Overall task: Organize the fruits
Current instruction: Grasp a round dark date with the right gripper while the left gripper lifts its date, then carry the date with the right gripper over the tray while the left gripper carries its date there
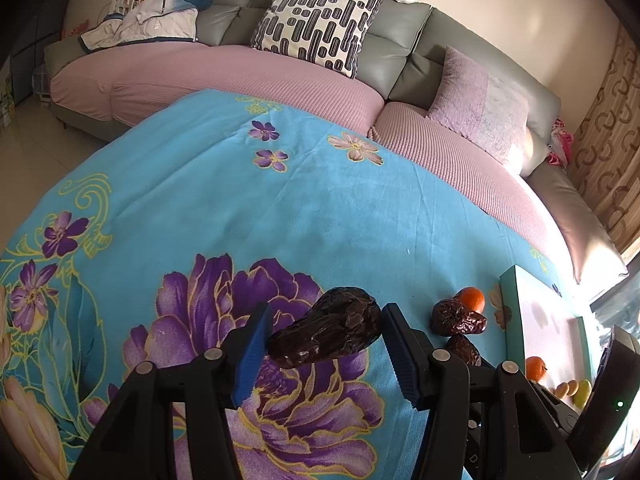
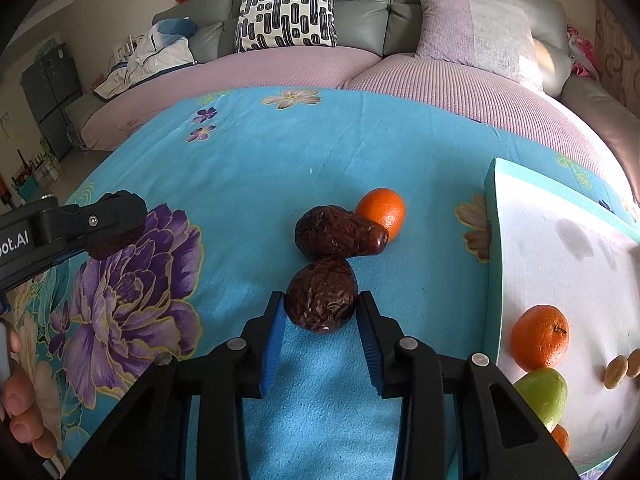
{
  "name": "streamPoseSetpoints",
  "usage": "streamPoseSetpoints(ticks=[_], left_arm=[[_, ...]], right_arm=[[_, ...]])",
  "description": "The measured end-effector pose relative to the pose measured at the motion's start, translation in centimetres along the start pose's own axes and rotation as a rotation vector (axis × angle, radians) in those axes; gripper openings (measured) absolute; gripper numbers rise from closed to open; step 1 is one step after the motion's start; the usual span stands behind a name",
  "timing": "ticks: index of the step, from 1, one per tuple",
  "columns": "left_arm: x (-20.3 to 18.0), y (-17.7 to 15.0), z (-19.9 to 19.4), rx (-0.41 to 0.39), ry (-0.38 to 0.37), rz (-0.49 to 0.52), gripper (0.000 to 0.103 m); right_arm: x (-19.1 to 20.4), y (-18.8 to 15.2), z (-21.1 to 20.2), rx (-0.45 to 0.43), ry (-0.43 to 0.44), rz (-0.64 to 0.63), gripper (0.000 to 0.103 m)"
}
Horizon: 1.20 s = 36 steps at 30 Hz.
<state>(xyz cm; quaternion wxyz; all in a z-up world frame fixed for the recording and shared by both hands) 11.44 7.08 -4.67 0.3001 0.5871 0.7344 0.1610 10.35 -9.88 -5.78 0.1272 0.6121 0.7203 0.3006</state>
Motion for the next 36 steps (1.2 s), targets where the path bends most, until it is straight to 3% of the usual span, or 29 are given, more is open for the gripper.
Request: streamPoseSetpoints(ticks=[21,36], left_arm=[[-1.3,0.1,-0.7,-0.032,0.016,0.037,0.059],[-4.8,-0.6,-1.1,-0.039,-0.001,0.134,0.059]], right_arm=[[-1.9,1.6,-5.6,-0.143,0.011,0.052,0.037],[-8.2,1.1,-8.2,-0.181,-0.042,0.166,0.037]])
Point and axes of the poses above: each gripper's, at about its wrist camera, not at the fingertips, and z roughly the way its jaws point, x to its left, y to its top, the point moved 6 cm from there along z, roughly the way its jaws point, and after that the axes turned 5 degrees about y, right-handed, at the moved point
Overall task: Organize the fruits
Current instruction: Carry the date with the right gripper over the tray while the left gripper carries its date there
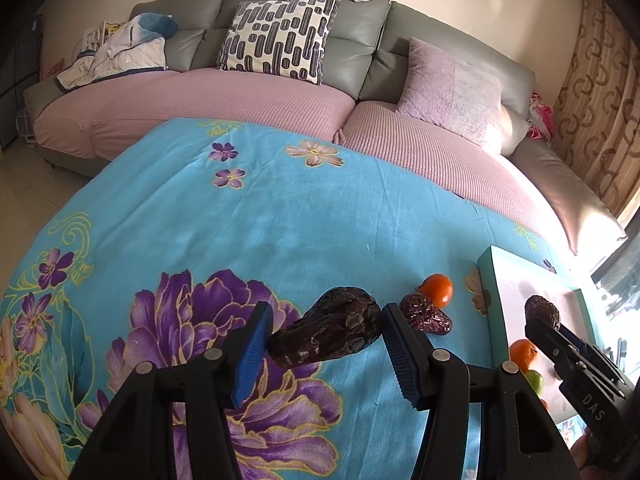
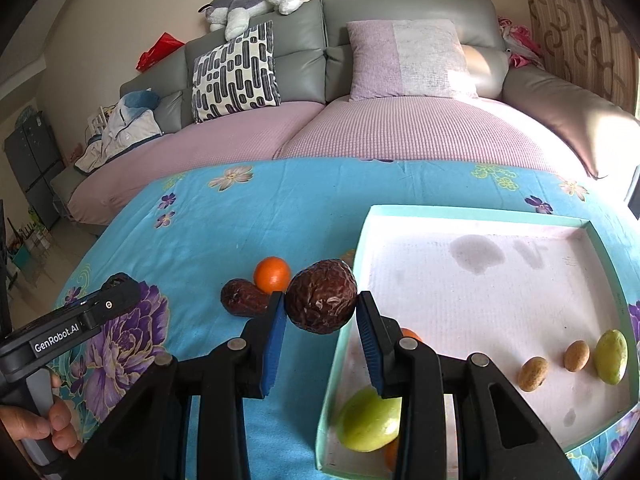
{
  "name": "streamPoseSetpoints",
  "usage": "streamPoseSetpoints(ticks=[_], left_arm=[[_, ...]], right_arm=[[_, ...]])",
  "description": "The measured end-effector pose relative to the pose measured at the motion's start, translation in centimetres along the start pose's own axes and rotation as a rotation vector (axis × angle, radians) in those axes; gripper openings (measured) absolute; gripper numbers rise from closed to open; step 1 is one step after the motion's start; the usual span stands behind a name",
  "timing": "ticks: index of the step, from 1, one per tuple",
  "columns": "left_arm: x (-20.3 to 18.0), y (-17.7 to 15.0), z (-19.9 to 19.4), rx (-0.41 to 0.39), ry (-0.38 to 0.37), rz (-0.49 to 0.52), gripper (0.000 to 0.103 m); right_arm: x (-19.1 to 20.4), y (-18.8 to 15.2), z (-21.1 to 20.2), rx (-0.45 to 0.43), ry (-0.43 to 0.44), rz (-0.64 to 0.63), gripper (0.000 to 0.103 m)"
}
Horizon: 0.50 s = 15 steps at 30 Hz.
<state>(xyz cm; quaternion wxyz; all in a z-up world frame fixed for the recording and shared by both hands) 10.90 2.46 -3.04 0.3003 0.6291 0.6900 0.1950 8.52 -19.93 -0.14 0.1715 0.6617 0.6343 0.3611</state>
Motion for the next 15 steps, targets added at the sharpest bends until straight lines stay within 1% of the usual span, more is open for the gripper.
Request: streamPoseSetpoints(ticks=[5,10,15], left_arm=[[-2.1,-0.3,-0.1,0.003,-0.023,0.052,0.059],[-4.9,-0.6,-0.2,0.013,-0.06,0.107,0.059],[-8.8,-0.4,-0.2,0.021,-0.121,0.18,0.059]], right_arm=[[-3.8,0.2,-1.1,-0.011,-0.049,0.071,0.037],[-8.5,0.3,-2.7,-0.036,-0.125,0.155,0.037],[-12.7,0.5,-4.4,-0.067,-0.204,0.22,0.037]])
Point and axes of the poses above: each gripper's, at about its wrist camera, not at the fingertips, and z roughly the way its jaws point, x to its left, y to its top, the point moved 6 cm from there along z, roughly the way its jaws point, and after that the axes turned 5 degrees about y, right-handed, at the moved point
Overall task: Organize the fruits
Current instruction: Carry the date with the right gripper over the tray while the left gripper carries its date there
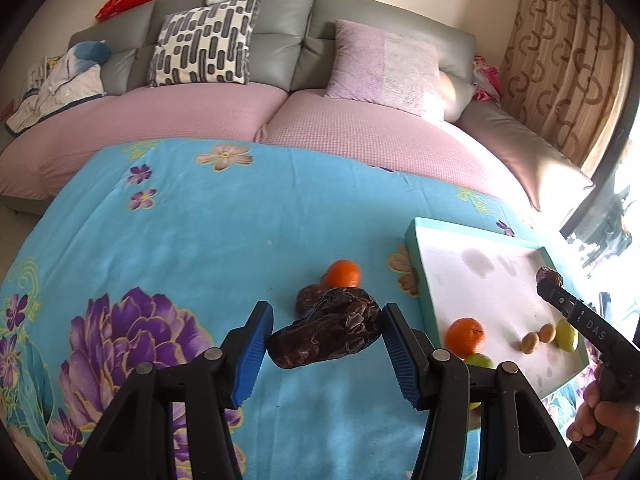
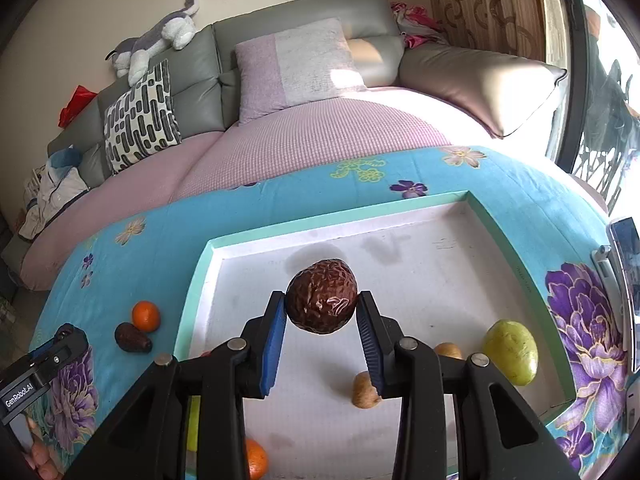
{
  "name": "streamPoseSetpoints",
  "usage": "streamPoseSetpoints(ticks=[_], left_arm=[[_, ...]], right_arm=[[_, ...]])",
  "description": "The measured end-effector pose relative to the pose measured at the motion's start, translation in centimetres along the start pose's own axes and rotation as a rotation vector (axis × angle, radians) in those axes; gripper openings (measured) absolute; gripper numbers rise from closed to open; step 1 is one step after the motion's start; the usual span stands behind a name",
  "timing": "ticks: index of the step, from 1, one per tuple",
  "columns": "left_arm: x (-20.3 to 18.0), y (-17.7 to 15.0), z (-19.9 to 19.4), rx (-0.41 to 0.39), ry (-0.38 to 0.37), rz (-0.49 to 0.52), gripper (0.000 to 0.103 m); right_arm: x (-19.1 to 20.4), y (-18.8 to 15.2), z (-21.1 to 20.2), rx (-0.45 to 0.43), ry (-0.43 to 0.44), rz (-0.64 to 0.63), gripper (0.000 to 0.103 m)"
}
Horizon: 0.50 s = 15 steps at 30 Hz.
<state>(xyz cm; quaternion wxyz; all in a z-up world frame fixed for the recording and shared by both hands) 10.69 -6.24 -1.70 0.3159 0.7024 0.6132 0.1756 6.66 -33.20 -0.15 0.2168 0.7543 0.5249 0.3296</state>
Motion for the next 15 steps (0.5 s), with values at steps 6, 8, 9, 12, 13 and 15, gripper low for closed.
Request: streamPoseSetpoints(ticks=[6,8,9,12,13,15], left_arm=[[-5.5,1.3,0.8,0.0,-0.077,0.108,0.059],[-7.2,1.6,1.5,0.01,-0.088,0.143,0.059],[-8.0,1.7,1.9,0.015,-0.095,0.158,0.059],[-9.9,2.1,2.9,0.019,-0.113,0.187,0.059],[-10.5,2.3,3.3,0.017,-0.117,0.196,0.059],[-11.6,2.5,4.0,0.012,-0.122,0.214,0.059]], right_arm=[[-3.0,0.7,0.3,-0.026,-0.048,0.04,0.037],[-3.6,0.7,0.7,-0.022,-0.056,0.052,0.037],[-3.8,0.7,0.9,-0.018,-0.063,0.052,0.037],[-4.2,0.7,1.4,-0.013,-0.071,0.051,0.037],[-4.3,0.7,1.5,-0.012,-0.068,0.057,0.037],[-4.5,0.6,1.7,-0.009,-0.07,0.062,0.038]])
Point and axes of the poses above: each gripper's, at about its wrist camera, not at the fingertips, and z roughly the way its jaws point, x to its left, y to its top, the point moved 6 cm from there along z, roughly the way its jaws point, and after that the axes turned 5 degrees about y, right-handed, at the moved point
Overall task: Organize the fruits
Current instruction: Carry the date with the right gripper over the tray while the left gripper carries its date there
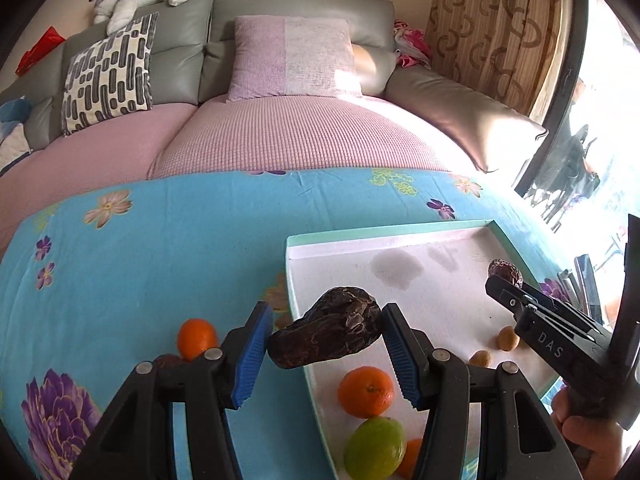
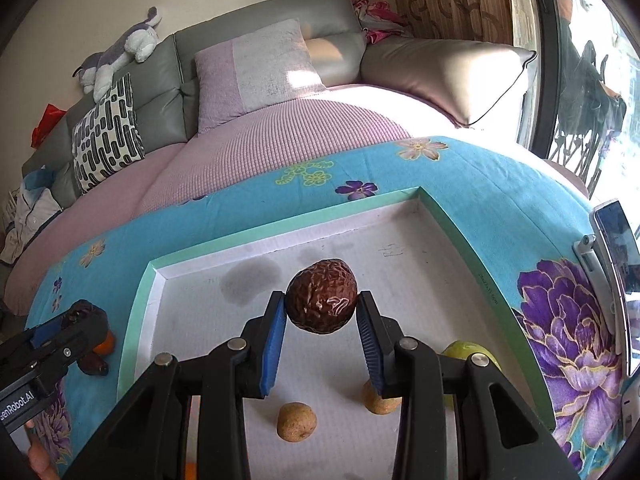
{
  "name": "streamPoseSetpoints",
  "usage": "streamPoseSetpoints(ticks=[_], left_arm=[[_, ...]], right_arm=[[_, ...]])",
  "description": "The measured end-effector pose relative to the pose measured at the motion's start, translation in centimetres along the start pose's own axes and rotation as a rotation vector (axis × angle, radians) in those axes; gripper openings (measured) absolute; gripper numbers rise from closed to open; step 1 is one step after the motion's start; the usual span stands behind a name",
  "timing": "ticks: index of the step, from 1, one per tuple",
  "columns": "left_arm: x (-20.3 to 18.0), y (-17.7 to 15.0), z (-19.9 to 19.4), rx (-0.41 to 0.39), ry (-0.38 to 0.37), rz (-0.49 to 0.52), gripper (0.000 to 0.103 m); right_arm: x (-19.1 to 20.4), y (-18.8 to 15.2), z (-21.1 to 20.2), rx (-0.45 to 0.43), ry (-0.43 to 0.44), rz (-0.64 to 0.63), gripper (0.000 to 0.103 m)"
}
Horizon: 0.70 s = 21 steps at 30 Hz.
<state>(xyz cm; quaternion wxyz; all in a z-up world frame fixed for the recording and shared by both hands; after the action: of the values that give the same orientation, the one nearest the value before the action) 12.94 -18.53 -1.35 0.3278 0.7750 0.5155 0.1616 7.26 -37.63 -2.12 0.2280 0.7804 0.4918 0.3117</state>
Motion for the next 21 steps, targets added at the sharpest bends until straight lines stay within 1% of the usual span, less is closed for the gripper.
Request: streamPoseSetpoints(ticks=[4,11,16,21], left_arm=[[-1.2,0.1,1.8,0.012,-0.002,0.034,0.059],[-2.3,-1.1,4.7,0.067,-0.002,0.065,0.059],[-2.7,-1.9,5.7,0.1,-0.003,0.078,0.059],[-2.9,-2.3,6.0,0.114,-0.003,0.087,0.059]], right_arm=[[-0.7,-0.4,0.8,0.023,-0.023,0.002,0.038],[-1.3,-1.0,1.9,0.061,-0.045,0.004,0.038],[-1.6,-1.5,2.4,0.088,-0.052,0.008,0.038],[-1.5,-1.8,2.5,0.098,-0.066,-0.009,0.038]])
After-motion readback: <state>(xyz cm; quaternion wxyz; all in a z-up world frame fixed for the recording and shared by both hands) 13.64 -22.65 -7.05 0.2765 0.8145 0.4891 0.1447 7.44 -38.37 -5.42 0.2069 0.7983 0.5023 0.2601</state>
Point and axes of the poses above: each gripper's, at about its wrist camera, not at the fingertips, and z roughly the way its jaws point, x to its left, y to its top, the point moved 6 cm from there along z, roughly the way its jaws point, and after that the axes turned 5 degrees about y, right-handed, at the moved point
